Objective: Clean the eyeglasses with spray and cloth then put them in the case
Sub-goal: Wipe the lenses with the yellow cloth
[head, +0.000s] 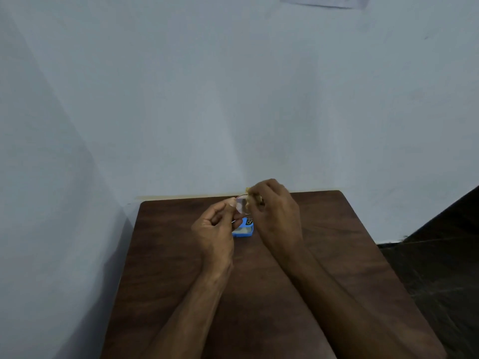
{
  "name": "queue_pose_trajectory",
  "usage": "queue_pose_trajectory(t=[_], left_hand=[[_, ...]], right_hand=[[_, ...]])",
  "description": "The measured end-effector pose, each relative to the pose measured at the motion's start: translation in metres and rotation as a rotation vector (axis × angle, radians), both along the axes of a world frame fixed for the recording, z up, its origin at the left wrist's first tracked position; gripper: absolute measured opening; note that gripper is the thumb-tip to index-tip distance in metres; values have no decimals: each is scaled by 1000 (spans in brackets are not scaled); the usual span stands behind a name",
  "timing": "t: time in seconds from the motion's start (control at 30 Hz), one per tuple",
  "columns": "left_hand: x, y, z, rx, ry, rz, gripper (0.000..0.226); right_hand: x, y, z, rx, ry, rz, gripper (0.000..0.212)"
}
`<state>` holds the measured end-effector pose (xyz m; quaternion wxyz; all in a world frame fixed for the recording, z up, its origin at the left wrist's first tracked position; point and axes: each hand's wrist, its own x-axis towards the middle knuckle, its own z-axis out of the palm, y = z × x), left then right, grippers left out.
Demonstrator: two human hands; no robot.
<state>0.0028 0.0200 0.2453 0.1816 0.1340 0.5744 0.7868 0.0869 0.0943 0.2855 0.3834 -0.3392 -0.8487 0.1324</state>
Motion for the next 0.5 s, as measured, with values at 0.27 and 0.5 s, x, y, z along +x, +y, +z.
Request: queue_pose_trajectory(t=[0.27, 0.5], left_hand=[[-4, -2, 8, 4, 74, 32, 13], [-5, -1, 11, -26, 149, 64, 16]], right_hand=[[9, 1, 1, -18, -31, 24, 17], [3, 6, 2, 15, -65, 6, 13]])
